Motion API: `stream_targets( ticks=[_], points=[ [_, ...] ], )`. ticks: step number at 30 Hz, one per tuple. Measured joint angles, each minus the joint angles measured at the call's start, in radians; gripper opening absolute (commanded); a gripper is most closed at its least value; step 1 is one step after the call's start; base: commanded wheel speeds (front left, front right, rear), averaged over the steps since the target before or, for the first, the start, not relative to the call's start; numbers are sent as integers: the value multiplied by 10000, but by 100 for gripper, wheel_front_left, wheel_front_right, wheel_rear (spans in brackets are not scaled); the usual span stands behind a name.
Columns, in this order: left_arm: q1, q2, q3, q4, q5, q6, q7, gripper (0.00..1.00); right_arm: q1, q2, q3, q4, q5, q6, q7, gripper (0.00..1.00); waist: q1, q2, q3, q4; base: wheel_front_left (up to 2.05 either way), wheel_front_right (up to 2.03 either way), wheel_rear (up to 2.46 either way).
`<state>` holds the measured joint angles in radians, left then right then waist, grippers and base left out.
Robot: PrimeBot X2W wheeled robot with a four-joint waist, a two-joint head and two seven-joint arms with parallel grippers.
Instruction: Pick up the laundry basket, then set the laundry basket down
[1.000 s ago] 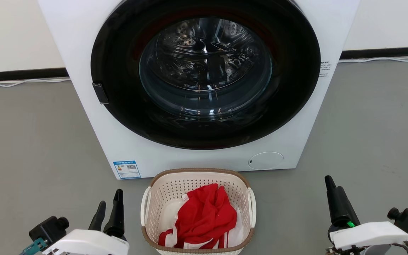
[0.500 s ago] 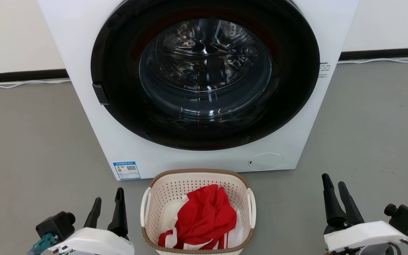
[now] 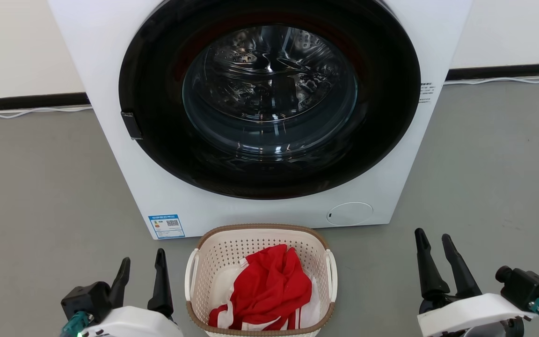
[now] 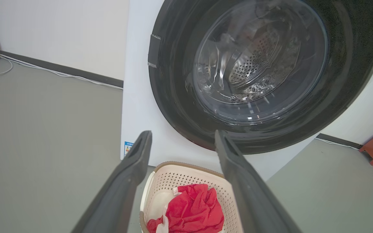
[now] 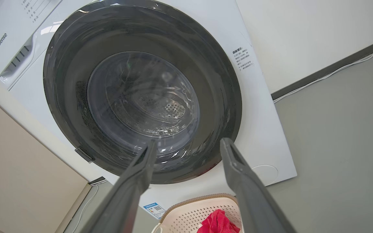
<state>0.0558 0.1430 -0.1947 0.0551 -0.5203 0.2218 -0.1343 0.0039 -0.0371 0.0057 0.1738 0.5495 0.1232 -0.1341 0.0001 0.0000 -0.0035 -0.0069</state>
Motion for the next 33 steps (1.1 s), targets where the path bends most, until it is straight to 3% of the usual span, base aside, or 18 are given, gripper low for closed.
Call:
stream_targets(
  ticks=[33],
  points=[
    [216,420,-884,-732,3883,1141,-965,100,164,-36,355,-537,-4088,2,-934,100,0,0,27,-34,0,0,0]
  ],
)
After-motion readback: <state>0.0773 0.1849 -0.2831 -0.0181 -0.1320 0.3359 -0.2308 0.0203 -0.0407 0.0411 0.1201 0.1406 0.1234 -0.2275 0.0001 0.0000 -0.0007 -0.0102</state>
